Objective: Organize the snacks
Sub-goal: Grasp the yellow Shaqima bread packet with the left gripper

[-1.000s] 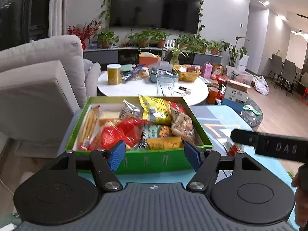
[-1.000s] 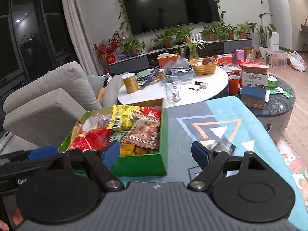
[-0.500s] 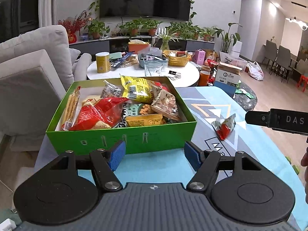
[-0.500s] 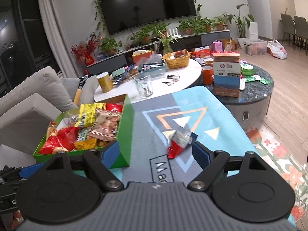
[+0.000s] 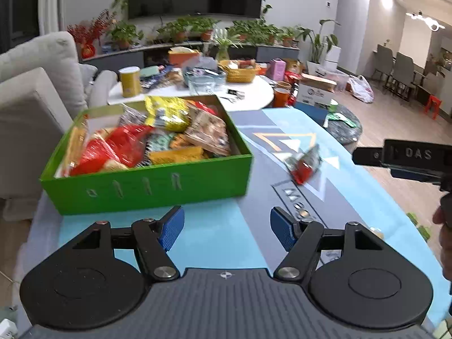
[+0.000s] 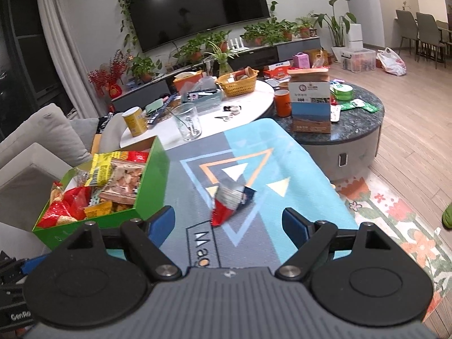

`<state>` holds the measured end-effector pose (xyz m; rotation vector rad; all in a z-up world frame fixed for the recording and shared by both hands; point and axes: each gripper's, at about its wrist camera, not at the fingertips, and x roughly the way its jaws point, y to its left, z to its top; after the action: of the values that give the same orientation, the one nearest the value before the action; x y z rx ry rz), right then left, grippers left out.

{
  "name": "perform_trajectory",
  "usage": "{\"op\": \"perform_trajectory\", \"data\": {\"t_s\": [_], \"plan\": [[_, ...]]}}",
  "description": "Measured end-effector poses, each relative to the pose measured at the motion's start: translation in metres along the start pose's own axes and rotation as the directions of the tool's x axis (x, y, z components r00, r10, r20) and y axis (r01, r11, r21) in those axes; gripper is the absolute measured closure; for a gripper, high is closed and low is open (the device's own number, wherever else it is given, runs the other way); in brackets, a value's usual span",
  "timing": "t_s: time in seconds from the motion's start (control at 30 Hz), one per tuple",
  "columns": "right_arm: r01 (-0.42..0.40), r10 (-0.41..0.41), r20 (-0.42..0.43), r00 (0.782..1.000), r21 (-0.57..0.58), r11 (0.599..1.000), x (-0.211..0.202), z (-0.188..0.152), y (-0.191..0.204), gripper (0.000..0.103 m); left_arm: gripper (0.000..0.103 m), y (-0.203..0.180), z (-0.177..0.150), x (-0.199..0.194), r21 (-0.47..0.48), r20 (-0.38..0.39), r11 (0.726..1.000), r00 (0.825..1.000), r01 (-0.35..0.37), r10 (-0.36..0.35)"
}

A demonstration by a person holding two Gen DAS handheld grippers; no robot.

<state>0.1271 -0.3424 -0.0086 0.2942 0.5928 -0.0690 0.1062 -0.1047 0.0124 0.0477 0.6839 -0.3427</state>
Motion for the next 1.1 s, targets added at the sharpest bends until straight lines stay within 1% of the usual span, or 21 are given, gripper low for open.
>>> {"op": "perform_trajectory", "data": {"t_s": [0.17,0.27,0.37,0.47,0.53,0.67,0.77,0.83,0.9,0.93,0.97,1.0,1.07,1.1], "plan": [[0.019,-0.019,-0.001,1.000,0.028,0.999,-0.002,0.002,-0.015,0.055,0.038,-0.020,-0.008,-0.002,0.026,-0.030,0.997,0.997,0.078,-0.077],[0.032,-0.032,0.001,0.999,0.037,0.999,-0.004,0.004,-0.022,0.055,0.038,-0.037,-0.011,-0.005,0.054,-0.044,0.989,0.990,0.139,-0.137],[0.041,-0.041,-0.002,0.999,0.036,0.998,-0.005,0.005,-0.028,0.054,0.038,-0.058,-0.016,-0.007,0.095,-0.062,0.974,0.978,0.206,-0.201],[0.042,-0.041,-0.013,0.999,0.034,0.999,-0.003,0.007,-0.031,0.054,0.038,-0.082,-0.021,-0.003,0.140,-0.091,0.952,0.961,0.271,-0.261],[0.039,-0.039,-0.025,0.999,0.032,0.999,0.000,0.009,-0.032,0.054,0.038,-0.096,-0.025,0.003,0.167,-0.108,0.943,0.956,0.289,-0.274],[0.041,-0.040,-0.032,0.999,0.015,0.999,0.002,0.012,-0.031,0.054,0.038,-0.116,-0.032,0.025,0.186,-0.157,0.936,0.950,0.298,-0.271],[0.041,-0.041,-0.034,0.999,0.012,0.999,0.004,0.013,-0.033,0.054,0.039,-0.120,-0.035,0.043,0.146,-0.188,0.942,0.943,0.302,-0.274],[0.042,-0.041,-0.038,0.998,0.017,0.999,0.005,0.013,-0.035,0.054,0.049,-0.120,-0.037,0.050,0.138,-0.197,0.945,0.943,0.298,-0.269],[0.046,-0.045,-0.045,0.998,0.023,0.999,0.008,0.012,-0.036,0.054,0.062,-0.118,-0.039,0.054,0.139,-0.210,0.939,0.936,0.314,-0.282],[0.046,-0.045,-0.048,0.998,0.024,0.999,0.009,0.012,-0.037,0.054,0.062,-0.115,-0.039,0.053,0.134,-0.211,0.938,0.934,0.320,-0.289],[0.044,-0.043,-0.050,0.998,0.024,0.999,0.011,0.011,-0.038,0.054,0.063,-0.113,-0.039,0.052,0.138,-0.210,0.941,0.938,0.308,-0.276],[0.042,-0.041,-0.052,0.998,0.023,0.999,0.013,0.011,-0.038,0.054,0.063,-0.109,-0.038,0.048,0.148,-0.202,0.948,0.947,0.282,-0.250],[0.035,-0.034,-0.057,0.998,0.020,0.999,0.018,0.011,-0.037,0.054,0.063,-0.097,-0.039,0.041,0.170,-0.162,0.962,0.969,0.212,-0.185],[0.028,-0.027,-0.059,0.998,0.019,0.999,0.021,0.010,-0.036,0.054,0.063,-0.089,-0.038,0.037,0.170,-0.145,0.968,0.976,0.186,-0.163]]}}
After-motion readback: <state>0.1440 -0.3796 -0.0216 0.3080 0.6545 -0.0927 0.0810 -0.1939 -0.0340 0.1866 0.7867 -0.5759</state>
